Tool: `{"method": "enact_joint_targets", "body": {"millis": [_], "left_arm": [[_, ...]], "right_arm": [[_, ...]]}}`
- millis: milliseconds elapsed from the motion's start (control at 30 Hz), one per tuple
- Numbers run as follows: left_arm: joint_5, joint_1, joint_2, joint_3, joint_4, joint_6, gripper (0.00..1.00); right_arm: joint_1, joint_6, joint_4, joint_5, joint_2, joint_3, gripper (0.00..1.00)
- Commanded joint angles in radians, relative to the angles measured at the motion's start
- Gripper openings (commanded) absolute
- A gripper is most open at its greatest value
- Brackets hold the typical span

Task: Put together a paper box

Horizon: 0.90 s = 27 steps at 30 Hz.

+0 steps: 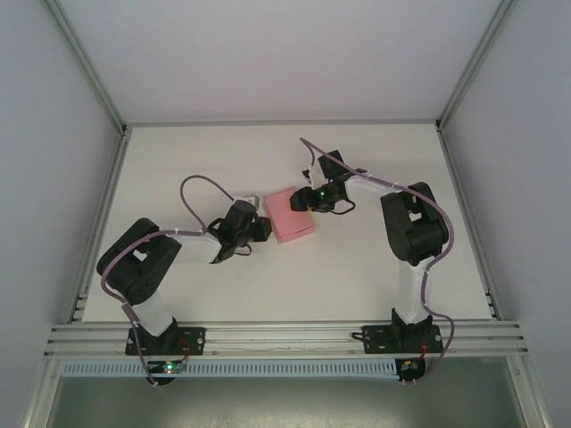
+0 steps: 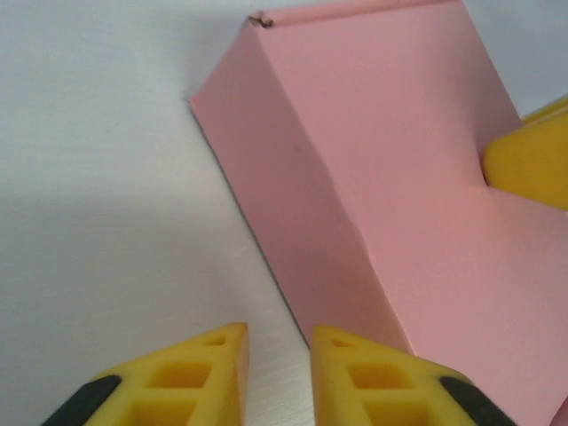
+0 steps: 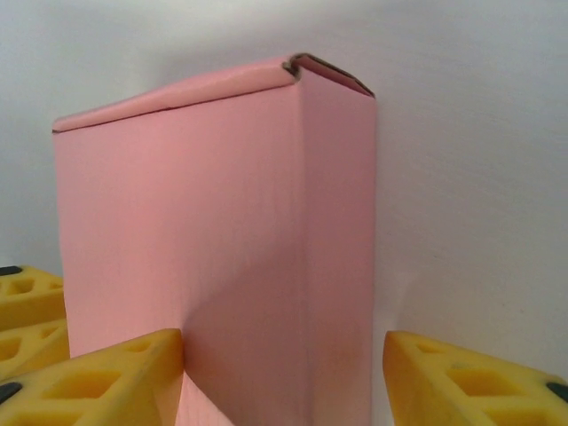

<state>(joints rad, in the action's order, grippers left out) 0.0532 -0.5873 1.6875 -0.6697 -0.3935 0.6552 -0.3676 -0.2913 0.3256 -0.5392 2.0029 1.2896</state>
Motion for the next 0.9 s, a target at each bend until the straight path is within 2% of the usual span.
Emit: {"method": "enact_joint_targets", "body": {"millis": [0, 67, 200, 233, 267, 300, 333, 400, 433, 467, 533, 600, 700, 733, 800, 867], "left_arm": [[-0.070, 0.009, -0.043, 0.022, 0.080, 0.003, 0.30], [-0.092, 0.009, -0.078, 0.030, 0.106, 0.002, 0.32], [-0.137, 0.009, -0.182, 0.028, 0.187, -0.028, 0.45], [-0.163, 0.009, -0.217, 0.015, 0.231, -0.040, 0.55], [-0.193, 0.009, -0.249, -0.002, 0.280, -0.051, 0.60], [-0.229, 0.010, -0.279, -0.024, 0.335, -0.066, 0.61], [-0.271, 0.010, -0.308, -0.050, 0.395, -0.081, 0.64], [-0.315, 0.011, -0.350, -0.090, 0.470, -0.117, 0.84], [-0.329, 0.013, -0.360, -0.103, 0.493, -0.115, 0.87], [-0.313, 0.016, -0.366, -0.111, 0.503, -0.113, 0.86], [-0.199, 0.019, -0.356, -0.107, 0.478, -0.118, 0.80], [-0.017, 0.017, -0.314, -0.075, 0.396, -0.116, 0.77], [0.236, 0.014, -0.204, -0.038, 0.249, -0.094, 0.54], [0.286, 0.013, -0.170, -0.035, 0.213, -0.086, 0.48], [0.371, 0.010, -0.113, -0.040, 0.160, -0.088, 0.42], [0.389, 0.003, -0.086, -0.048, 0.139, -0.105, 0.33]], "right_arm": [[0.021, -0.007, 0.125, 0.112, 0.000, 0.003, 0.64], [0.033, -0.006, 0.118, 0.122, -0.022, 0.004, 0.69], [0.068, -0.024, 0.072, 0.116, -0.073, 0.000, 0.80], [0.076, -0.023, 0.064, 0.111, -0.087, 0.005, 0.82], [0.081, -0.015, 0.064, 0.107, -0.100, 0.013, 0.89], [0.084, -0.012, 0.064, 0.110, -0.113, 0.019, 0.98], [0.088, -0.004, 0.064, 0.114, -0.126, 0.028, 0.98], [0.093, 0.007, 0.064, 0.120, -0.141, 0.041, 0.98], [0.095, 0.006, 0.064, 0.128, -0.144, 0.043, 0.98], [0.096, 0.004, 0.066, 0.124, -0.139, 0.046, 0.98], [0.098, -0.005, 0.056, 0.114, -0.134, 0.027, 0.98], [0.097, -0.009, 0.010, 0.045, -0.142, -0.033, 0.98], [0.093, -0.024, -0.051, -0.086, -0.139, -0.101, 0.98], [0.093, -0.034, -0.057, -0.102, -0.132, -0.111, 0.98], [0.086, -0.017, -0.023, -0.094, -0.114, -0.113, 0.96], [0.075, 0.005, 0.004, -0.060, -0.103, -0.112, 0.94]]}}
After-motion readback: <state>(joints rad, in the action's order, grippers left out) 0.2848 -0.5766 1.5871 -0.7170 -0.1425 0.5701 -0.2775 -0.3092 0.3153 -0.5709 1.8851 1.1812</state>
